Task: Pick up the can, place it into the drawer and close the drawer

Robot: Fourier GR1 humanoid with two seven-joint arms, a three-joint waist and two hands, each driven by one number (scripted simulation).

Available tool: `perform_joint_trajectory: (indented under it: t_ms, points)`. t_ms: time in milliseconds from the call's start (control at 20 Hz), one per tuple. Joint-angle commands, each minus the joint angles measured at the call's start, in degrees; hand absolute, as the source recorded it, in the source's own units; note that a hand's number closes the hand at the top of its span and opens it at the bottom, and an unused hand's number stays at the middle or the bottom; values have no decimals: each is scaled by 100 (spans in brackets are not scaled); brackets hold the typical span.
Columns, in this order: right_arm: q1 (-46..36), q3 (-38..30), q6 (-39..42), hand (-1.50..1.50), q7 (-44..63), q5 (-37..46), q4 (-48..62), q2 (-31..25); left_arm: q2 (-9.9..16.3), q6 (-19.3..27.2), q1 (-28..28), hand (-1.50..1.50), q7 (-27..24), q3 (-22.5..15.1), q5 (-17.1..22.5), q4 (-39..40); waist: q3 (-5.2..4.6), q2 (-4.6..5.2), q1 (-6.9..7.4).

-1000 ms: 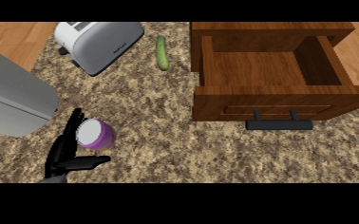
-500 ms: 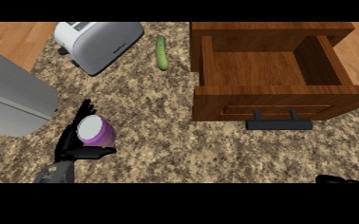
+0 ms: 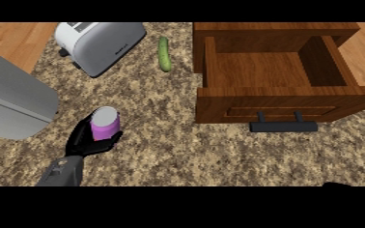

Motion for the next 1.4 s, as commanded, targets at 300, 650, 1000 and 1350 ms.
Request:
perform_joint_trajectory:
  t_ms: [300, 650, 1000, 1350]
  points:
    - [-232, -157, 88, -150, -288, 74, 362, -146, -371, 838, -1162, 150, 320, 374, 336, 481, -16, 24, -35]
    - [-281, 2, -122, -150, -179, 234, 234, 52, -740, 1347, -1596, 150, 434, 494, 592, 411, -14, 12, -7]
    - [-326, -36, -179, -150, -8, 381, 129, -42, -1110, 1728, -1949, 150, 1227, -51, 704, -298, -7, -29, 62]
    - [-47, -208, -3, -150, 178, 43, -230, -113, -1118, 2081, -2491, 150, 2425, -615, 790, -1416, -6, -51, 50]
